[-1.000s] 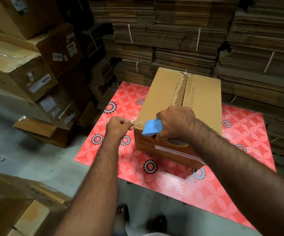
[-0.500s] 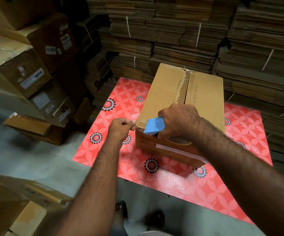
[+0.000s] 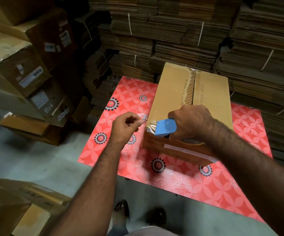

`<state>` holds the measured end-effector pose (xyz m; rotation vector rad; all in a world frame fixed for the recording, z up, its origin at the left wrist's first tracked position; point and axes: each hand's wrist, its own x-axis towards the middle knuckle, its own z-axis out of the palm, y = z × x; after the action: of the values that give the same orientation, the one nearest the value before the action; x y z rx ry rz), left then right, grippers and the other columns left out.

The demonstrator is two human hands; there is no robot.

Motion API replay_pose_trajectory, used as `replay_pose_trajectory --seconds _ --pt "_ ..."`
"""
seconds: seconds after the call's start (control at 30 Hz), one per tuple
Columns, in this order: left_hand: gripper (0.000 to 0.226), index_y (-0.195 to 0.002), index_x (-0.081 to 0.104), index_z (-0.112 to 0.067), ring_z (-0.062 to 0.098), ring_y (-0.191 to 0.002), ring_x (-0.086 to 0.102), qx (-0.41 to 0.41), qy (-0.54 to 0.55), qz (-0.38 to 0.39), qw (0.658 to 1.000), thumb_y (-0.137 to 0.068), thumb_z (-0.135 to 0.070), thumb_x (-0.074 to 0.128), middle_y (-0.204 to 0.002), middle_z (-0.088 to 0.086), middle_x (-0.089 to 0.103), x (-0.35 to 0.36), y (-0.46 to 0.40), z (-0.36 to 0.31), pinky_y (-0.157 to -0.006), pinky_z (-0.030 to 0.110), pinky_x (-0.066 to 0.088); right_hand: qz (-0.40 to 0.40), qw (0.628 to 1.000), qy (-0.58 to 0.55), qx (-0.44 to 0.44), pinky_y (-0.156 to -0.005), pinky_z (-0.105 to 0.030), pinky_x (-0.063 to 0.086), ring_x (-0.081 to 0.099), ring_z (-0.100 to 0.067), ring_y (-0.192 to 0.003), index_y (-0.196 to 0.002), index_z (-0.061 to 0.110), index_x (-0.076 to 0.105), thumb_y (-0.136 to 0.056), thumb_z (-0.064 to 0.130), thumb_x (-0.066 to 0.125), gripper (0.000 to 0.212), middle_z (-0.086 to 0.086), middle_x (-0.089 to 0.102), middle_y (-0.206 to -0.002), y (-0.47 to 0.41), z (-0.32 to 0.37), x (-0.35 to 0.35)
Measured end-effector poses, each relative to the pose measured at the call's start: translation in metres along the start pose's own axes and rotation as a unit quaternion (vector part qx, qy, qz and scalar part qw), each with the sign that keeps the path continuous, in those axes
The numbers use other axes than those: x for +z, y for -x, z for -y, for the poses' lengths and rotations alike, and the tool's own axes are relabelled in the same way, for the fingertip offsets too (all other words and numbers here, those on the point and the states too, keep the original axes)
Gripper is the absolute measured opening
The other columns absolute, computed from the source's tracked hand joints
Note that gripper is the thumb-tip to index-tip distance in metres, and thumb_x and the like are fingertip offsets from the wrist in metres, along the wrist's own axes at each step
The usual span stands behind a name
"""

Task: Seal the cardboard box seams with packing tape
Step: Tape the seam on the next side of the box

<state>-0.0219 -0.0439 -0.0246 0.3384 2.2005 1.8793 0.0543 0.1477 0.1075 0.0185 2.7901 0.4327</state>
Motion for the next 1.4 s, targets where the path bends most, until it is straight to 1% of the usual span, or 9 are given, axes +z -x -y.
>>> replay_pose_trajectory --seconds 0.17,0.3,0.4,0.47,0.57,0.73,0.87,1.1,1.4 --pt "0.009 -0.085 0.071 -0.005 0.025 -0.073 0.066 -0.013 0.042 0.066 0.997 -0.082 -0.005 0.079 -0.079 0.021 0.070 0.006 0.004 0.013 -0.076 0.046 0.059 0.008 1.000 -0.013 0.007 -0.061 -0.033 0.048 0.055 -0.020 -0.080 -0.124 0.035 0.055 -0.076 0.066 0.062 0.058 0.004 0.062 -0.094 0.002 0.003 -0.001" --pt "0.011 -0.085 0.073 -0.007 0.034 -0.078 0.071 0.007 0.012 0.092 0.996 -0.078 -0.006 0.083 -0.079 0.015 0.073 -0.001 -0.003 0.015 -0.080 0.051 0.060 0.016 1.000 -0.008 0.015 -0.062 -0.033 0.049 0.061 -0.020 -0.088 -0.127 0.035 0.053 -0.078 0.068 0.062 0.061 0.004 0.064 -0.101 0.004 0.007 -0.004" --pt "0.013 -0.091 0.076 -0.013 0.013 -0.082 0.070 0.100 -0.062 0.100 0.988 -0.080 -0.012 0.083 -0.087 -0.001 0.074 -0.007 -0.012 0.010 -0.079 0.043 0.059 0.017 1.000 0.000 0.022 -0.062 -0.034 0.051 0.062 -0.020 -0.088 -0.127 0.035 0.053 -0.077 0.071 0.059 0.062 0.005 0.065 -0.100 0.006 0.009 -0.006" --pt "0.024 -0.112 0.075 -0.016 0.005 -0.108 0.065 0.187 -0.100 0.109 0.971 -0.088 -0.016 0.075 -0.113 -0.003 0.073 -0.007 -0.019 0.005 -0.095 0.034 0.055 0.018 0.999 -0.002 0.026 -0.064 -0.035 0.053 0.062 -0.020 -0.088 -0.127 0.036 0.054 -0.077 0.072 0.058 0.061 0.005 0.065 -0.099 0.008 0.010 -0.008" --pt "0.037 -0.132 0.065 -0.014 0.015 -0.141 0.043 0.255 -0.152 0.181 0.938 -0.096 -0.021 0.062 -0.143 0.003 0.056 0.004 -0.022 0.010 -0.117 0.028 0.035 0.010 0.999 0.006 0.035 -0.066 -0.035 0.052 0.065 -0.024 -0.086 -0.120 0.033 0.057 -0.075 0.073 0.057 0.060 0.002 0.066 -0.095 0.009 0.012 -0.011" --pt "0.041 -0.137 0.060 -0.009 0.025 -0.140 0.044 0.319 -0.193 0.168 0.913 -0.097 -0.018 0.059 -0.146 0.006 0.052 0.015 -0.021 0.041 -0.113 0.041 0.040 0.027 0.998 0.002 0.049 -0.064 -0.034 0.051 0.057 -0.023 -0.078 -0.119 0.033 0.058 -0.075 0.070 0.059 0.057 0.002 0.066 -0.094 0.006 0.013 -0.014" --pt "0.044 -0.142 0.054 -0.010 0.029 -0.141 0.042 0.387 -0.241 0.192 0.869 -0.102 -0.027 0.050 -0.151 0.004 0.045 0.009 -0.032 0.050 -0.108 0.047 0.046 0.023 0.998 0.018 0.048 -0.060 -0.033 0.046 0.065 -0.025 -0.085 -0.119 0.035 0.058 -0.073 0.078 0.054 0.063 0.002 0.067 -0.094 0.002 0.013 -0.012" --pt "0.058 -0.147 0.049 -0.024 0.019 -0.141 0.044 0.382 -0.378 0.175 0.825 -0.106 -0.047 0.016 -0.154 -0.006 0.043 0.001 -0.026 0.043 -0.101 0.044 0.045 0.022 0.999 -0.004 0.035 -0.064 -0.036 0.055 0.060 -0.023 -0.077 -0.123 0.038 0.054 -0.075 0.075 0.056 0.061 0.002 0.066 -0.093 0.007 0.002 -0.005" --pt "0.050 -0.150 0.042 -0.034 0.012 -0.140 0.045 0.342 -0.461 0.152 0.805 -0.101 -0.040 0.032 -0.154 -0.016 0.039 0.002 -0.019 0.031 -0.108 0.046 0.035 0.053 0.996 -0.029 0.059 -0.067 -0.035 0.057 0.064 -0.021 -0.083 -0.123 0.039 0.052 -0.072 0.075 0.056 0.063 0.006 0.067 -0.096 0.044 -0.047 0.023"
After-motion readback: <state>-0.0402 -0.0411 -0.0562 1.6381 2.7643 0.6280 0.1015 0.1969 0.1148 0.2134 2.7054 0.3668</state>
